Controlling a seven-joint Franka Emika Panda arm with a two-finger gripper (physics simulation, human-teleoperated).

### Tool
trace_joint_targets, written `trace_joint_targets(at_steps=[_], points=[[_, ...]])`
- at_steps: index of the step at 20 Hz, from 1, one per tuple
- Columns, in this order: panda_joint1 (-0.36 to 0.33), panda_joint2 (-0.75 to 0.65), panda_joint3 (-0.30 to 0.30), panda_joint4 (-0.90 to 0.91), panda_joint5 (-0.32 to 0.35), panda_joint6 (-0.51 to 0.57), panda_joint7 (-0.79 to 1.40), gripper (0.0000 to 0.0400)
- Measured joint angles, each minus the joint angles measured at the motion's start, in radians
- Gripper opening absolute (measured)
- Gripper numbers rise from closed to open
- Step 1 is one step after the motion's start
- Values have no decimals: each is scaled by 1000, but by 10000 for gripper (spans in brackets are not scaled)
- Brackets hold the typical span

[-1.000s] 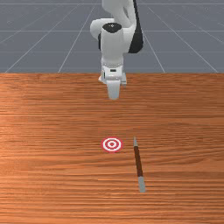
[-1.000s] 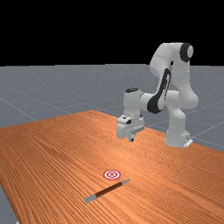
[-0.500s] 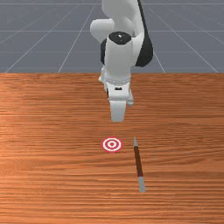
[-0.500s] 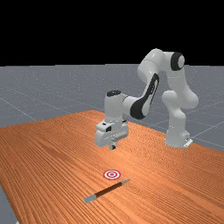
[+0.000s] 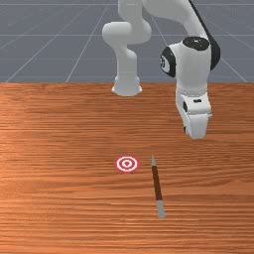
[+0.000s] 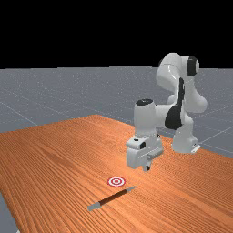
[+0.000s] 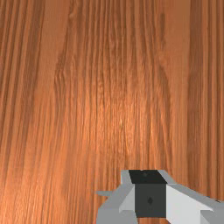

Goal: Pick up the pen and put it to the marker

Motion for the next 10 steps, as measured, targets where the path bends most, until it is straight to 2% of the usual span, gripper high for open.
trace_joint_targets(at_steps=[3,6,8,9,10], points=[[27,19,-7,14,-27,7,32,0],[-16,84,38,3,30,105,-36,0],[-43,165,66,12,45,180,-68,0],[-41,199,63,19,35,205,-63,0],[-16,222,35,27,7,213,-30,0]])
